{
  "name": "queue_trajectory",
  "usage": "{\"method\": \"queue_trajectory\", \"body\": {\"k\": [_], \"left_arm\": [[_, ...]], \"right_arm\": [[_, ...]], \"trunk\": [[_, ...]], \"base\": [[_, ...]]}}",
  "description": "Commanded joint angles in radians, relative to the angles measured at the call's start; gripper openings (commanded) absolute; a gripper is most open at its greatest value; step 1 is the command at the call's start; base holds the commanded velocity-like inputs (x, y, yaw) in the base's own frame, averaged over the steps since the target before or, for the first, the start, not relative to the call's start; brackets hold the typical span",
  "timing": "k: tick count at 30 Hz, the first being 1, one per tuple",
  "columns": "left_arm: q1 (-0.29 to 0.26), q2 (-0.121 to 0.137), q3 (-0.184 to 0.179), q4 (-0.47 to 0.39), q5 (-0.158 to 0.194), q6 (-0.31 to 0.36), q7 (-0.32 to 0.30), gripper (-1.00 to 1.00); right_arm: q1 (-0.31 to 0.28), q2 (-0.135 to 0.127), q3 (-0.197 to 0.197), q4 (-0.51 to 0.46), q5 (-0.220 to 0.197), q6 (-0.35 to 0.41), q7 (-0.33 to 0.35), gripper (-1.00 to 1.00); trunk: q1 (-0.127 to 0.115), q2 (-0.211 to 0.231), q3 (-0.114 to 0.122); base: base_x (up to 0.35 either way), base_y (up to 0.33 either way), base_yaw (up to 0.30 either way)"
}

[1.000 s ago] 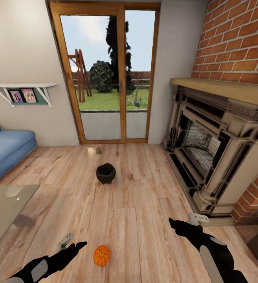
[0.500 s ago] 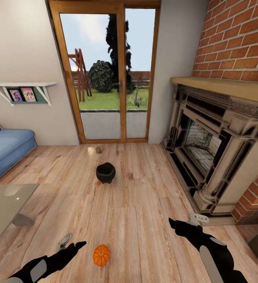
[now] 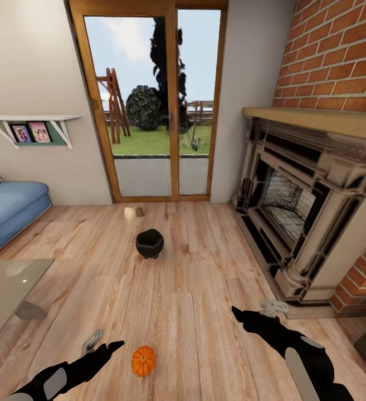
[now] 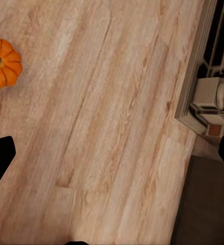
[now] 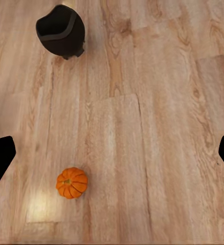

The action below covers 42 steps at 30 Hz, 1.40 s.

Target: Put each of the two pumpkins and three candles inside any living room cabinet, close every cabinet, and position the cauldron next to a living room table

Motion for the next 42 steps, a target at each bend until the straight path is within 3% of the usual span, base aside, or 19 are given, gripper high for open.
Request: {"method": "queue_trajectory", "body": {"k": [1, 2, 4, 6, 7, 10, 23, 31, 42], "left_arm": [[0.000, 0.000, 0.008, 0.000, 0.000, 0.010, -0.003, 1.00], [0.000, 0.000, 0.008, 0.000, 0.000, 0.010, -0.004, 1.00], [0.000, 0.001, 0.008, 0.000, 0.000, 0.010, -0.004, 1.00], [0.000, 0.001, 0.008, 0.000, 0.000, 0.010, -0.005, 1.00], [0.000, 0.001, 0.008, 0.000, 0.000, 0.009, -0.005, 1.00], [0.000, 0.001, 0.008, -0.001, 0.000, 0.009, -0.005, 1.00], [0.000, 0.003, 0.008, -0.001, 0.000, 0.009, -0.007, 1.00], [0.000, 0.004, 0.008, 0.000, 0.000, 0.006, -0.054, 1.00], [0.000, 0.004, 0.009, 0.000, 0.000, 0.005, -0.063, 1.00]], "right_arm": [[0.000, -0.001, -0.004, -0.002, 0.000, 0.006, 0.045, 1.00], [0.001, -0.003, -0.019, -0.003, 0.000, 0.014, 0.130, 1.00], [0.002, -0.003, -0.045, -0.003, 0.000, 0.029, 0.209, 1.00], [0.004, -0.003, -0.112, -0.004, 0.001, 0.069, 0.334, 1.00], [0.005, -0.003, -0.137, -0.004, 0.001, 0.083, 0.374, 1.00], [0.008, -0.005, -0.164, -0.004, 0.002, 0.098, 0.416, 1.00], [0.011, -0.007, -0.182, -0.004, 0.006, 0.110, 0.445, 1.00], [0.011, -0.007, -0.182, -0.003, 0.008, 0.110, 0.445, 1.00], [0.011, -0.007, -0.182, -0.003, 0.010, 0.111, 0.445, 1.00]], "trunk": [[0.004, -0.008, -0.004], [0.008, -0.015, -0.007], [0.015, -0.029, -0.014], [0.023, -0.043, -0.020], [0.027, -0.050, -0.023], [0.038, -0.071, -0.032], [0.088, -0.162, -0.073], [0.119, -0.218, -0.098], [0.161, -0.295, -0.133]], "base": [[0.000, 0.000, 0.000], [0.000, 0.000, 0.000], [0.000, 0.000, 0.000], [0.000, 0.000, 0.000], [0.000, 0.000, 0.000], [0.000, 0.000, 0.000], [0.000, 0.000, 0.000], [0.000, 0.000, 0.000], [0.000, 0.000, 0.000]]}}
